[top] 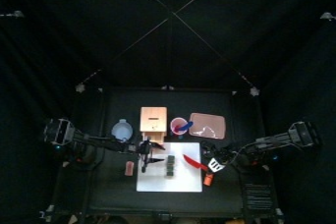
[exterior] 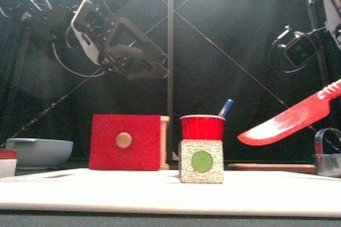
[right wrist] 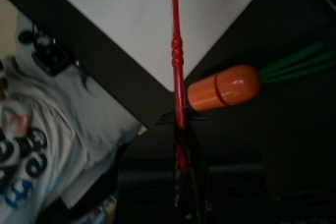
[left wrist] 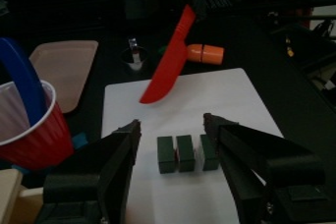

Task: Place sushi on board then cut the sushi with the knife then place the pieces on the plate
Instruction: Place the 4 sushi pieces on the plate

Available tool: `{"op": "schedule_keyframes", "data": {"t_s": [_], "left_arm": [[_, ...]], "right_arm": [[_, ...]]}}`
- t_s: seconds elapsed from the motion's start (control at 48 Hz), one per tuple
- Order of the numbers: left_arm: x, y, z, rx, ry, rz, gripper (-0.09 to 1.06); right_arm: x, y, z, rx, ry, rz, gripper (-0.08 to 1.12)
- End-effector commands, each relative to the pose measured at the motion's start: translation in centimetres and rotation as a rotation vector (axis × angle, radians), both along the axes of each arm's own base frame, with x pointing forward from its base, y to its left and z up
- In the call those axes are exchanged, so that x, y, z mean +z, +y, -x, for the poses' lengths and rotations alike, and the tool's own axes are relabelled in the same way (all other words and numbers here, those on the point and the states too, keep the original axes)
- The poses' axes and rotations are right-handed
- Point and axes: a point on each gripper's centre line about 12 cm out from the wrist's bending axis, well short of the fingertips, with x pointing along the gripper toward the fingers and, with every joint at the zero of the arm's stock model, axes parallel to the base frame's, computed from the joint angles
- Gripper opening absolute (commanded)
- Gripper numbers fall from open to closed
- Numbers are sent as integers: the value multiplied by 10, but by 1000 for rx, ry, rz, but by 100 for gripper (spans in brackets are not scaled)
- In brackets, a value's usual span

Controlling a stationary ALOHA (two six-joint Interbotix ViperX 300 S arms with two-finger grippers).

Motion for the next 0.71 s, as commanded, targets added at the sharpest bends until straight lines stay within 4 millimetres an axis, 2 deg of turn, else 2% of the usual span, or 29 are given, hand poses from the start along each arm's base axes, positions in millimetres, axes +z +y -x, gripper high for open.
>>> {"op": "schedule_keyframes", "data": {"t_s": [0.021, 0.25, 0.479, 0.708], "left_arm": [[5, 0, -1, -1, -32, 1, 89], [1, 2, 4, 0, -37, -3, 89], [-5, 2, 9, 0, -20, -4, 89], [-11, 3, 14, 0, -2, -5, 89]], "right_arm": [[3, 4, -6, -91, -2, -19, 31], [-6, 17, -19, -203, -17, -96, 41], [-14, 25, -36, -240, -32, -140, 63], [-15, 30, -49, -209, -36, -111, 83]]}}
